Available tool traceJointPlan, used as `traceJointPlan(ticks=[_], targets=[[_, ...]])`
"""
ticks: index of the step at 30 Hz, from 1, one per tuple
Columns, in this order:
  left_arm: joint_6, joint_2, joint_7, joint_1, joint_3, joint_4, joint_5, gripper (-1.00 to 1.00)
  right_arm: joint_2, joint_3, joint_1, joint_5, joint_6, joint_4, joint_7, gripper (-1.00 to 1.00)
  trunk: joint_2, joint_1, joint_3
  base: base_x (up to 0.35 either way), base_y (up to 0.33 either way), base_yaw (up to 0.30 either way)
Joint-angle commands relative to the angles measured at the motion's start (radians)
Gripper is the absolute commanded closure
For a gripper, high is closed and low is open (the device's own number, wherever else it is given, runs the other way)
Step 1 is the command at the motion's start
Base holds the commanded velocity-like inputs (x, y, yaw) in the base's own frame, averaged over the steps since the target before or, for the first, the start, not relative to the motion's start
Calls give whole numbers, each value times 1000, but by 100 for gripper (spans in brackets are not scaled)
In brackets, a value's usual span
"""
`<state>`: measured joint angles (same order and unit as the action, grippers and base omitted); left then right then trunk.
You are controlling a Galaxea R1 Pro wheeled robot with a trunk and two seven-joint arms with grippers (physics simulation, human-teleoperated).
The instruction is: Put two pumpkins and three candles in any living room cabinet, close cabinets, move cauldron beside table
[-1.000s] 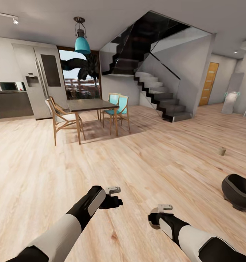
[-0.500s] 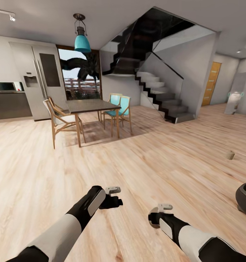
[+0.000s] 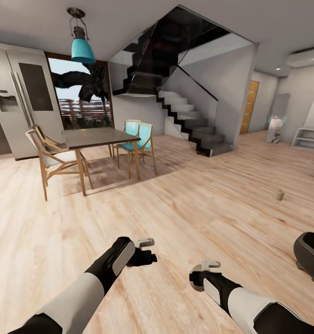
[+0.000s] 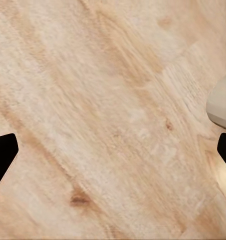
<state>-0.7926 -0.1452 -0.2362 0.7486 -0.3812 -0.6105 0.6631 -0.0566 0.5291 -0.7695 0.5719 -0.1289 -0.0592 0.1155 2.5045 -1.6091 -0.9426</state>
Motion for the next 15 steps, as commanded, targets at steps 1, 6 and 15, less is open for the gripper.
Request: traceJointPlan(ticks=[1,6,15], targets=[[-2,0,-9,0,-4,-2,10,-100,0,9,-1,6,-6,-2,6,100,0,0,-1,308,112,-249],[-2,-6,-9,0,-4,-2,10,-100,0,9,-1,6,-6,-2,6,100,0,0,-1,308,113,-249],[-2,-7,-9,0,-4,-2,10,-100,0,9,-1,6,-5,-2,6,100,0,0,-1,308,113,-94]])
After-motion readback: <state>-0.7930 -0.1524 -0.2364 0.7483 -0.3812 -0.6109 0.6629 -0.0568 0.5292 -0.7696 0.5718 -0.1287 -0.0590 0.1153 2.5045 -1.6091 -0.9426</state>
